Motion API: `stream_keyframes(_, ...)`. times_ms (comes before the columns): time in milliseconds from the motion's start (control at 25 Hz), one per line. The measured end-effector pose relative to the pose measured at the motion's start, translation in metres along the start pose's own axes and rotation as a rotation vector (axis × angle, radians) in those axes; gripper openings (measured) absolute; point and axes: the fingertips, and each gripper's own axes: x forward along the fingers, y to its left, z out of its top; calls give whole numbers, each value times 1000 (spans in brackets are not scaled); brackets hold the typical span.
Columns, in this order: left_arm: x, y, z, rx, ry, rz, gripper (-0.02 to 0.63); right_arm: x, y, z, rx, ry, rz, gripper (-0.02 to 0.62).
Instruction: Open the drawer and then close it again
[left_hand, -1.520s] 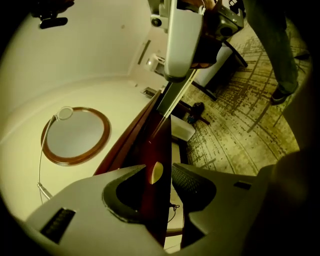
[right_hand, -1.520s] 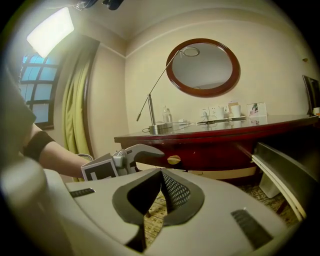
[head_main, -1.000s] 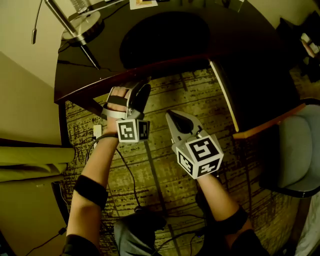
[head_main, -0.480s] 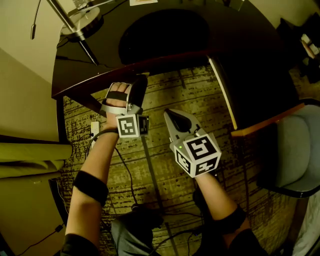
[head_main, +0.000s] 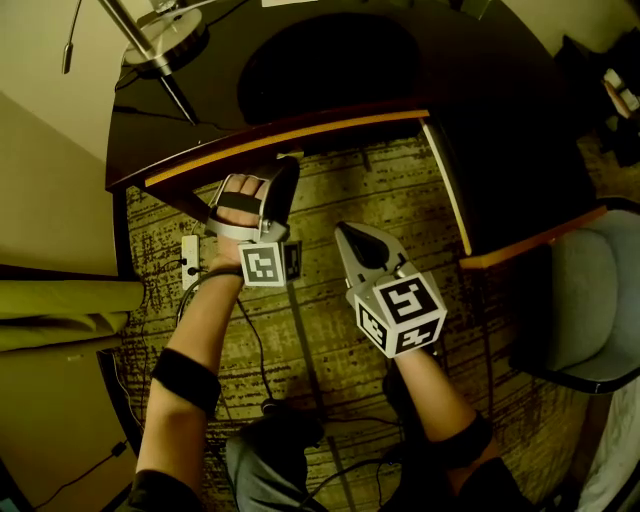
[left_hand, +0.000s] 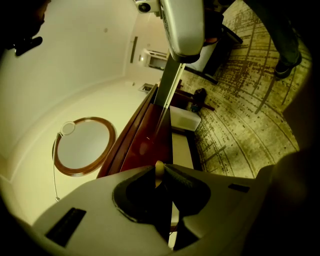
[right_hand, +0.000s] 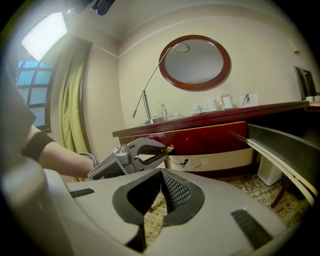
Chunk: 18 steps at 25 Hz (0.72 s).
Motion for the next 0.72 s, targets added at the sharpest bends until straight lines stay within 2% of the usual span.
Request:
stream_keyframes(160, -11, 0, 7, -17, 16, -3, 60, -12, 8, -2, 3, 37, 0, 2)
stream_keyframes(400, -35, -11, 21, -23, 16, -58, 60, -32, 23, 6, 15, 70, 0, 2)
stream_keyframes(720, -81, -26, 50, -63, 14, -89, 61, -63, 38, 6, 43, 108, -16, 2)
